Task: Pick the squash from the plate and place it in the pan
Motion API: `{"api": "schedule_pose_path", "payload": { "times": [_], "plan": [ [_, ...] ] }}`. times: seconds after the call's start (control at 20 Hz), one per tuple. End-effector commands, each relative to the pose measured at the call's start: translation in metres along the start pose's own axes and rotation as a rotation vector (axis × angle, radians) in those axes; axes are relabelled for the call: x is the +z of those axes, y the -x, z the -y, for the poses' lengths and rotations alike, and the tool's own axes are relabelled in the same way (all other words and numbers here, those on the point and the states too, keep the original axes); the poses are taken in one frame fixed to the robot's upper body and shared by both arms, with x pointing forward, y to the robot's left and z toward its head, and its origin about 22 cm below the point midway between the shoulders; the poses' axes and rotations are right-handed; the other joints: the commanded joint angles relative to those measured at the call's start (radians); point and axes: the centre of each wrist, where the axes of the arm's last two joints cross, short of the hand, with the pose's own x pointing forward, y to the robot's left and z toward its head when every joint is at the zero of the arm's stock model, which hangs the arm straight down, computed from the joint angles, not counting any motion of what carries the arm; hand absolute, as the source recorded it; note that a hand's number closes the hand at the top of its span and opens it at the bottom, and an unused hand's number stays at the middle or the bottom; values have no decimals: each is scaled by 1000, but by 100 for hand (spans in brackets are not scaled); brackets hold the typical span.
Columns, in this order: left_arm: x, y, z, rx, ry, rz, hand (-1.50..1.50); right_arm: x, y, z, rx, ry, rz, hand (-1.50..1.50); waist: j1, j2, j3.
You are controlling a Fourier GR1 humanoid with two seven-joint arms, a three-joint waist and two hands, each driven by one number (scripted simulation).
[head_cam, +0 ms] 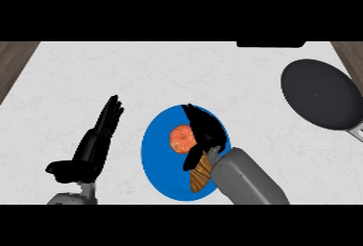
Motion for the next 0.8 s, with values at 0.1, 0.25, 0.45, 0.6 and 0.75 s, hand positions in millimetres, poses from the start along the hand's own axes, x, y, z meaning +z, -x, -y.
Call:
{"api": "schedule_pose_path", "payload": {
  "times": [0.1,0.25,0.45,0.6,0.75],
  "plan": [
    [-9,0,14,16,-5,-2,0,-19,14,-7,-1,-22,-40,-150,1,1,0],
    [-11,-14,23,7,24,12,0,-26,5,-11,87,-128,-30,150,16,4,0],
    [-10,-3,14,5,-9,3,0,-21,-1,-24,175,-103,20,150,6,1,0],
    [5,14,12,-11,3,11,0,-29,0,-15,171,-93,22,150,6,1,0],
    [-5,-2,0,7,1,10,0,-28,12,-34,191,-45,33,150,11,2,0]
  ]
}}
